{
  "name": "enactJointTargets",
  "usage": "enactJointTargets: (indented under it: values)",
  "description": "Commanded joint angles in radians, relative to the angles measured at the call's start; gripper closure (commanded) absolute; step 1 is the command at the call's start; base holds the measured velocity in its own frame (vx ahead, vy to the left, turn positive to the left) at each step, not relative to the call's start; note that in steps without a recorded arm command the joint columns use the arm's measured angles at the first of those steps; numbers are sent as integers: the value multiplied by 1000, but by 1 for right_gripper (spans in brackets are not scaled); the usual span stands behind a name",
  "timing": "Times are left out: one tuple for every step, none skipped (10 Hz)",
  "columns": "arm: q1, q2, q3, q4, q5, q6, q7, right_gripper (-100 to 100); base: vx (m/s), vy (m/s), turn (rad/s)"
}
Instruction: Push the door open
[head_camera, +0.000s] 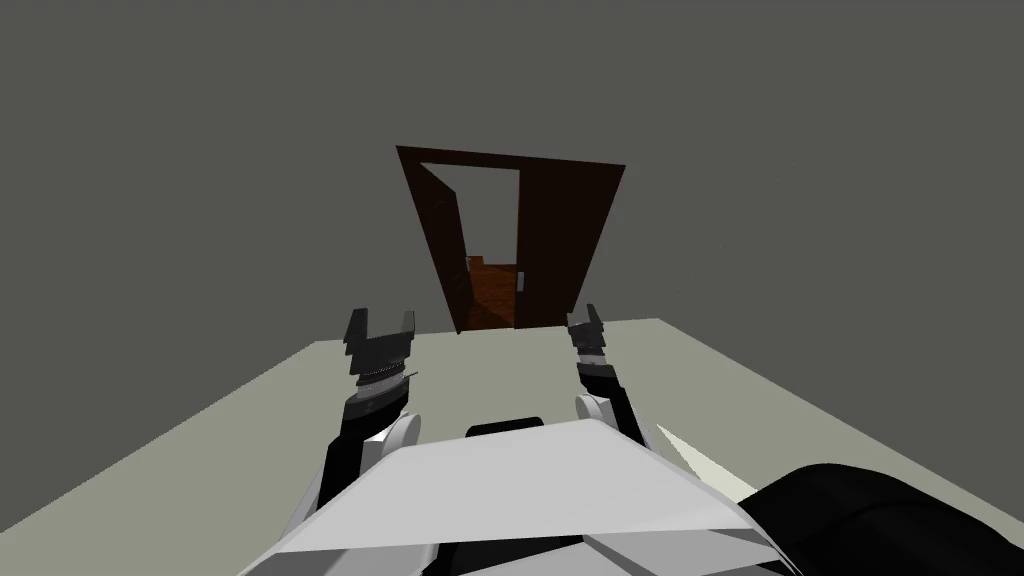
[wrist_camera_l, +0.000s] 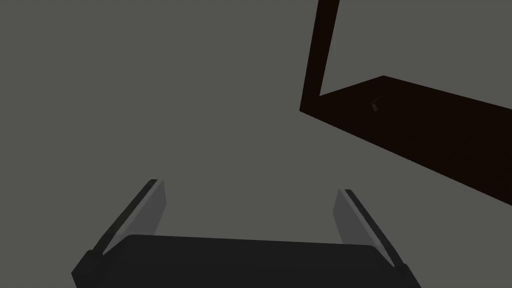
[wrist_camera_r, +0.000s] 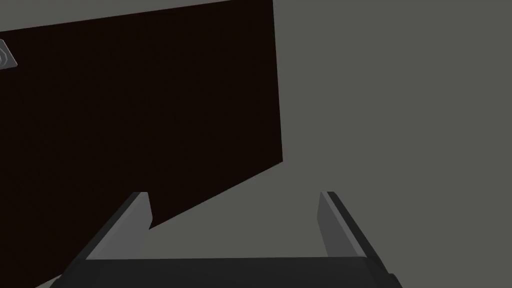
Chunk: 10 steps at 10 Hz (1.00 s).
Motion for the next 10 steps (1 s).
enactJointTargets:
  values:
    - [-20, -4, -2, 31, -3, -2, 4, -100, 143, -56, 7]
    - [-29, -6, -2, 46, -5, -2, 6, -100, 89, -1, 16]
    - [-47, -10, -4, 74, -7, -4, 10, -100, 97, 6, 8]
    - [-57, -12, -5, 91, -9, -5, 13, -100, 112, 14, 9]
    - [-70, -14, -6, 112, -11, -6, 16, -100, 90, 16, 7]
    - [-84, -17, -7, 133, -13, -7, 19, -100, 76, 7, 8]
    - [-97, -19, -8, 153, -15, -8, 21, -100, 84, 12, 11]
    - [-111, -22, -9, 177, -18, -10, 25, -100, 91, -5, 7]
    - [-128, -24, -10, 203, -20, -11, 28, -100, 99, -16, 12]
    - [-144, -27, -12, 229, -23, -12, 32, -100, 105, -16, 12]
